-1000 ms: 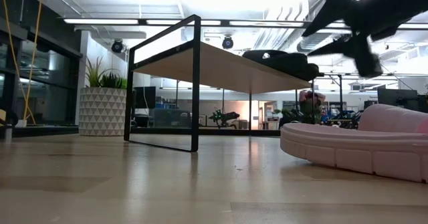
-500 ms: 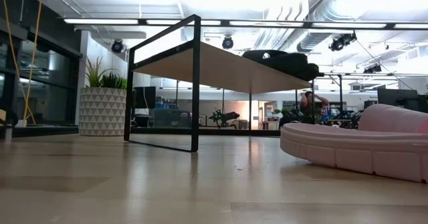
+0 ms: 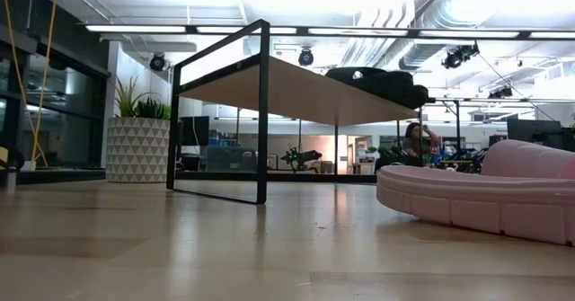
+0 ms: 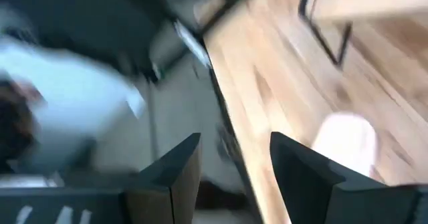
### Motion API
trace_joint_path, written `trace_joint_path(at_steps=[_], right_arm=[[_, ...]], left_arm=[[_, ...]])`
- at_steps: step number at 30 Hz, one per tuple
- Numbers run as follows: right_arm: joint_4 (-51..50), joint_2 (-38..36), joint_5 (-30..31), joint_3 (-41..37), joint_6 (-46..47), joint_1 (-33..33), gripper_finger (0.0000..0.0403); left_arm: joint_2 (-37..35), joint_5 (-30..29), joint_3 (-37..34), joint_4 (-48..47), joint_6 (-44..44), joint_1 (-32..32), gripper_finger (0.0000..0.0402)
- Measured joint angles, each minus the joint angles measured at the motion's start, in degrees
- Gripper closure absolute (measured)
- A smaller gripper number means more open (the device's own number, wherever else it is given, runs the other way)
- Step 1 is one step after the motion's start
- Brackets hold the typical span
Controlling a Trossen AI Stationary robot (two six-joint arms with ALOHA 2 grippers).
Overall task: Pick and place slides into the shelf
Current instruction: Put the top pink slide on the shelf
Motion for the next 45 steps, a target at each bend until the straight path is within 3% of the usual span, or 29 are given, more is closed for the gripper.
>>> trace_joint_path(at_steps=[3, 7, 12, 14, 20, 27, 31, 34, 39, 45], right_arm=[[-11.64, 5.66, -4.4, 8.7, -3.77, -0.39, 0.0234], [-26.48, 13.68, -5.65, 20.98, -10.57, -0.25, 0.0234], [-45.2, 20.85, 1.98, 32.35, -15.44, 2.23, 0.0234], [-46.24, 21.54, 4.71, 33.01, -16.03, 3.49, 0.0234], [-46.18, 17.87, 10.26, 27.4, -14.68, 6.9, 0.0234], [-45.61, 10.18, 11.66, 8.37, -4.49, 12.43, 0.0234], [-39.55, 6.54, 11.71, -1.97, 2.94, 14.52, 0.0234], [-32.84, 6.18, 10.68, -7.36, 2.84, 15.38, 0.0234], [-29.94, 8.86, 4.9, -14.39, -1.0, 15.64, 0.0234], [-22.54, 11.55, 4.7, -19.76, -4.68, 15.61, 0.0234]], left_arm=[[0.0, 0.0, 0.0, 0.22, -3.15, 0.0, 0.0399], [0.0, -0.01, 0.0, 1.06, -6.93, 0.0, 0.0399], [0.0, -0.02, 0.0, 4.39, -8.81, 0.0, 0.0399], [-0.01, -0.02, 0.0, 5.46, -9.2, 0.0, 0.0399], [0.61, -2.17, 0.0, 7.68, -10.43, 0.0, 0.0399], [4.06, -2.79, 0.02, 7.74, -11.82, 0.02, 0.0399], [7.03, -2.84, 0.0, 7.68, -11.77, 0.02, 0.0399], [8.91, -2.8, -0.02, 7.69, -11.96, 0.02, 0.0399], [10.95, -2.36, -0.02, 7.7, -14.5, 0.02, 0.0399], [11.37, -2.36, -0.02, 8.05, -17.9, 0.02, 0.0399]])
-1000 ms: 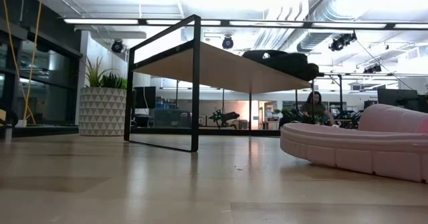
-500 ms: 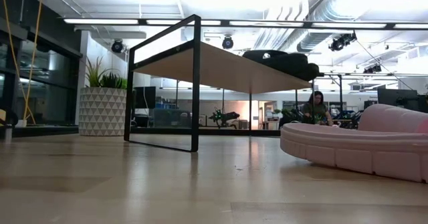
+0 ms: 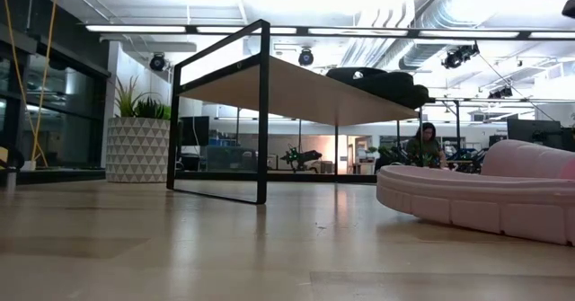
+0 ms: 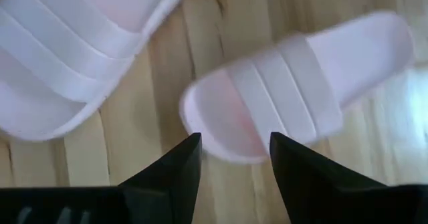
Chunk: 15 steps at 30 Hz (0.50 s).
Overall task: Pick and place slides into the shelf
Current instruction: Put the top pink slide on the shelf
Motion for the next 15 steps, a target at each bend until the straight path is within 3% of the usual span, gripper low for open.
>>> trace_joint_path(at_steps=[4, 15], right_arm=[[4.23, 2.15, 2.24, -2.0, -2.93, -0.55, 0.0234], [4.38, 9.05, 4.26, -2.71, -3.69, -4.33, 0.0234]], left_arm=[[0.0, 0.0, 0.0, 0.71, -1.99, 0.0, 0.0399], [0.0, 0.0, 0.0, 2.67, -2.68, -0.02, 0.0399]])
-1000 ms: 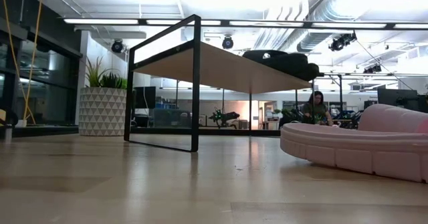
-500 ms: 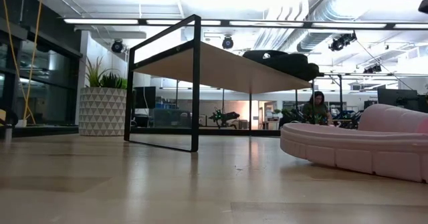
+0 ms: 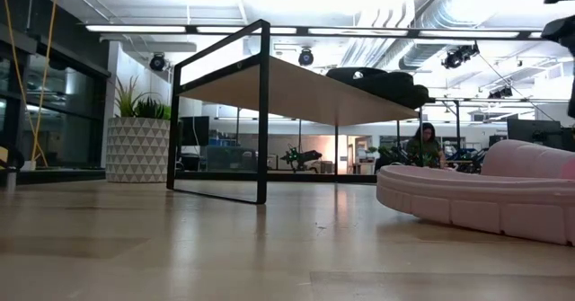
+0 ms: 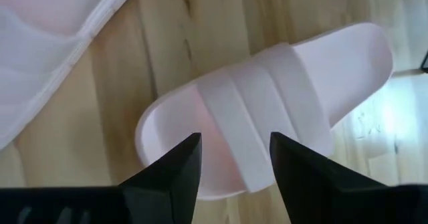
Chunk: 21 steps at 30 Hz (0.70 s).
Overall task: Pick and place slides into the shelf
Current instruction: Put the top pink slide on the shelf
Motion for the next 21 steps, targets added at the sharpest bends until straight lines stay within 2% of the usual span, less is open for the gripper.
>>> trace_joint_path(at_steps=[6, 13, 21], right_arm=[[1.04, -0.02, 0.54, 0.0, -0.64, -1.57, 0.0234], [10.38, -0.02, -2.72, 0.02, -7.75, -0.7, 0.0234], [7.77, -0.07, -1.18, -0.9, -9.18, -2.2, 0.0234]], left_arm=[[0.0, 0.02, 0.0, -0.02, -0.02, 0.0, 0.0399], [0.0, 0.26, 0.02, -0.02, -0.04, 0.0, 0.0399], [0.0, 1.51, 0.02, -0.07, -0.04, -0.02, 0.0399]])
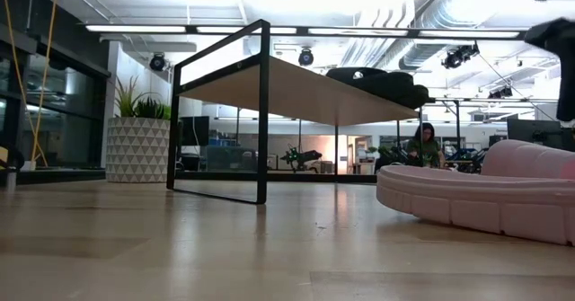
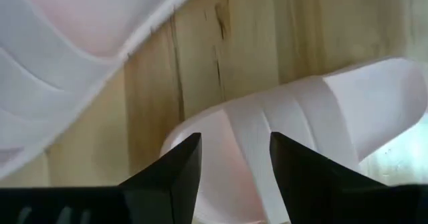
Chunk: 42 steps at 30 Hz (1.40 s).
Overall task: Pick and place slides into the shelf
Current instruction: Put the top pink slide on the shelf
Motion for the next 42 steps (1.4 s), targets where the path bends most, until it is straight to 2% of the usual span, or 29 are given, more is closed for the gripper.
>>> trace_joint_path(at_steps=[4, 9, 14, 27, 34, 42], right_arm=[[0.64, 0.02, -1.73, -2.35, -1.01, -1.57, 0.0234], [-6.36, 0.0, 1.49, -1.71, 2.84, -3.86, 0.0234], [-4.77, 0.0, 0.0, -0.63, -4.6, -6.09, 0.0234], [-4.32, -0.1, -4.48, -0.42, -13.43, -14.83, 0.0234], [1.1, -1.9, -8.37, -0.39, -15.8, -10.13, 0.0234], [-0.04, -1.83, -4.03, -0.39, -10.53, -5.81, 0.0234]], left_arm=[[0.0, 0.02, 0.0, -0.02, -0.03, 0.0, 0.0399], [0.0, 0.48, 0.0, -0.02, -0.15, 0.0, 0.0399], [0.0, 0.48, 0.0, -0.02, -0.11, 0.0, 0.0399], [0.0, 0.47, 0.0, -0.04, -0.08, 0.0, 0.0399], [0.0, 1.25, 0.0, -0.04, -0.08, -0.4, 0.0399], [0.0, 0.97, 0.0, -0.09, -0.04, -1.21, 0.0399]])
